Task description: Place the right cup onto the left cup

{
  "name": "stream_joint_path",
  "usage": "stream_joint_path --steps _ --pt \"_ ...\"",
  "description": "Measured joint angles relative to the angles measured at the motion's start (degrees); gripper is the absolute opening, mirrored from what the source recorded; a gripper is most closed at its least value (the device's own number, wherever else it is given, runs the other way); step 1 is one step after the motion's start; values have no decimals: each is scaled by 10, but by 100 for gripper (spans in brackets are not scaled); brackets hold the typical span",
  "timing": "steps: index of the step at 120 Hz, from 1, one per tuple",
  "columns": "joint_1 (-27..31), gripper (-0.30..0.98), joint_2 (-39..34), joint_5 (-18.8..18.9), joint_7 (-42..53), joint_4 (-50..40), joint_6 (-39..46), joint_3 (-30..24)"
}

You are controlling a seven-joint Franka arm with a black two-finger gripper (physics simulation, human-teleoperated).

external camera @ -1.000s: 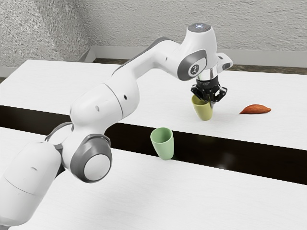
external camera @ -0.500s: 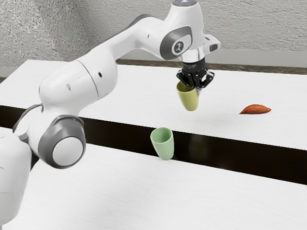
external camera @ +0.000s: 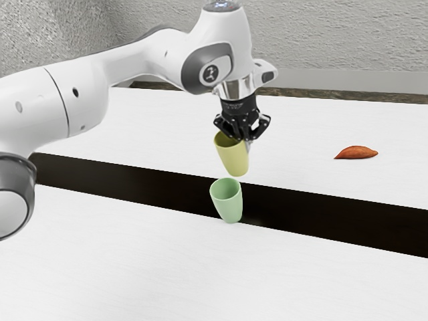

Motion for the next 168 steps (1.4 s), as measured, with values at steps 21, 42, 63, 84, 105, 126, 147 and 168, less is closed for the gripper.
stream_joint_path --steps 21,42,63,84,105,126,147,168 --pt "0 -10 -35 -8 -20 -62 18 7" --pt "-2 -10 -48 -12 -36 -78 32 9" --pt "-6 -10 -75 -18 -49 -116 46 9" --pt "-5 -10 -79 -23 -60 -129 55 12" --pt "-3 -10 -81 -26 -67 -137 59 16" --pt "-3 -10 -85 -32 -73 -147 61 17" --pt "-3 3 -82 -35 -77 -151 68 18" --pt "-4 38 -82 -37 -83 -150 72 18"
